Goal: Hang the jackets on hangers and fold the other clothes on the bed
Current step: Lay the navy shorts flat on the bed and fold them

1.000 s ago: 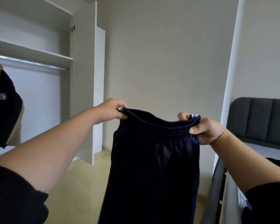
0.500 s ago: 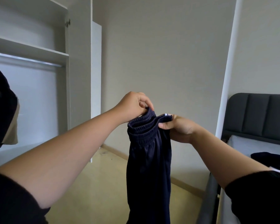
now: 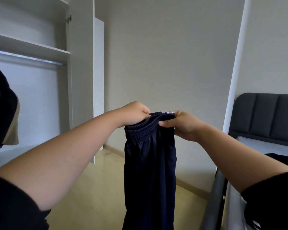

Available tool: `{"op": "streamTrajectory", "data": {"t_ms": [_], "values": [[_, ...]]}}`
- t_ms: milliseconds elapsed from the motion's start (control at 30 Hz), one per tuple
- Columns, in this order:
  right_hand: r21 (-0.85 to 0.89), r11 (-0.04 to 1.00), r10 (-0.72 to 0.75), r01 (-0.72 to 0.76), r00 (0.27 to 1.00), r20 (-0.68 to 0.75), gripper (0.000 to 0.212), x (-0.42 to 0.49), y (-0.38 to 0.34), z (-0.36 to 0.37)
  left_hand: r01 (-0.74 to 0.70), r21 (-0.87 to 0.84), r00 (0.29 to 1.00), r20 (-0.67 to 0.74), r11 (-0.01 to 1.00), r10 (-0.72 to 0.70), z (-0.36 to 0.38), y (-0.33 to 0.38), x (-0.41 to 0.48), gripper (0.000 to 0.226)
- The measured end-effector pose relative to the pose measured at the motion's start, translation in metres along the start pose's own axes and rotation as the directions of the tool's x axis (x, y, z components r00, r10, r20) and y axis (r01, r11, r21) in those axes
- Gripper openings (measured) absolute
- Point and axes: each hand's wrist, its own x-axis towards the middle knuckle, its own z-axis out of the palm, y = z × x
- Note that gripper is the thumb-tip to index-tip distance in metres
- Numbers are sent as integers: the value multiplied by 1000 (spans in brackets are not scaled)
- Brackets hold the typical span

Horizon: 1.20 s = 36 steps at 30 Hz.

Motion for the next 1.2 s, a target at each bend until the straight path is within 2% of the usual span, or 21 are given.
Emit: {"op": "streamTrajectory", "data": {"t_ms": [67, 133, 200, 267, 333, 400, 467, 533, 567, 667, 733, 767, 833, 900, 933, 1000, 1100, 1133, 1200], "values": [[-26, 999, 24, -26, 998, -62, 19, -2, 0, -3, 13, -56, 994, -112, 998, -19, 8, 0, 2, 18], [-36, 999, 17, -23, 987, -159, 18, -4, 1, -3, -12, -154, 976, -217, 988, -22, 15, 2, 4, 23], [-17, 1000, 7, -12, 957, -288, 16, -5, 3, -3, -30, -276, 987, -162, 961, -15, 17, 5, 3, 34], [21, 1000, 10, -3, 922, -388, 16, -5, 6, -7, -54, -239, 998, -37, 969, 47, 20, 8, 1, 34], [38, 999, 18, -5, 929, -370, 16, -8, 7, -10, -92, -46, 996, 15, 995, 93, 25, 7, 2, 33], [78, 997, 41, -20, 960, -277, 14, -11, 8, -12, -115, 39, 993, -25, 993, 116, 30, 5, 6, 35], [133, 990, 64, -39, 980, -188, 19, -13, 7, -16, -131, -24, 990, -63, 991, 129, 29, 4, 8, 36], [148, 989, 49, -25, 986, -159, 15, -14, 7, -22, -138, -108, 988, -82, 985, 129, 25, 0, 11, 34], [159, 987, 44, -17, 985, -169, 11, -15, 7, -25, -142, -136, 988, -82, 981, 131, 23, -2, 12, 32], [226, 974, 49, 16, 959, -279, 24, -15, 4, -25, -161, -253, 986, -92, 954, 142, 17, -4, 12, 36], [269, 959, 29, 85, 919, -394, 31, -13, -1, -22, -177, -445, 976, -193, 878, 99, 16, -6, 15, 44], [294, 948, 18, 124, 898, -439, 33, -11, -5, -22, -170, -584, 974, -223, 794, 45, 17, -7, 16, 48], [333, 923, -10, 194, 876, -482, 38, -6, -14, -21, -87, -762, 991, -132, 642, -22, 21, -11, 17, 44], [357, 903, -40, 238, 875, -482, 32, -3, -22, -19, 11, -783, 1000, -2, 621, -20, 32, -13, 18, 27], [367, 897, -49, 248, 879, -474, 25, -3, -23, -19, 24, -790, 999, -2, 613, -41, 36, -13, 19, 22], [369, 908, -28, 197, 909, -417, 17, -5, -21, -22, -33, -816, 987, -117, 578, -108, 39, -12, 23, 13], [236, 970, 121, -57, 955, -269, 33, -13, -7, -34, -118, -802, 950, -262, 585, -167, 44, -11, 30, 2], [186, 976, 160, -112, 950, -268, 37, -15, 0, -39, -128, -780, 940, -292, 612, -176, 50, -9, 33, 2], [134, 985, 157, -113, 907, -390, 32, -12, 11, -53, -154, -714, 913, -367, 683, -177, 69, -3, 47, 6]]}}
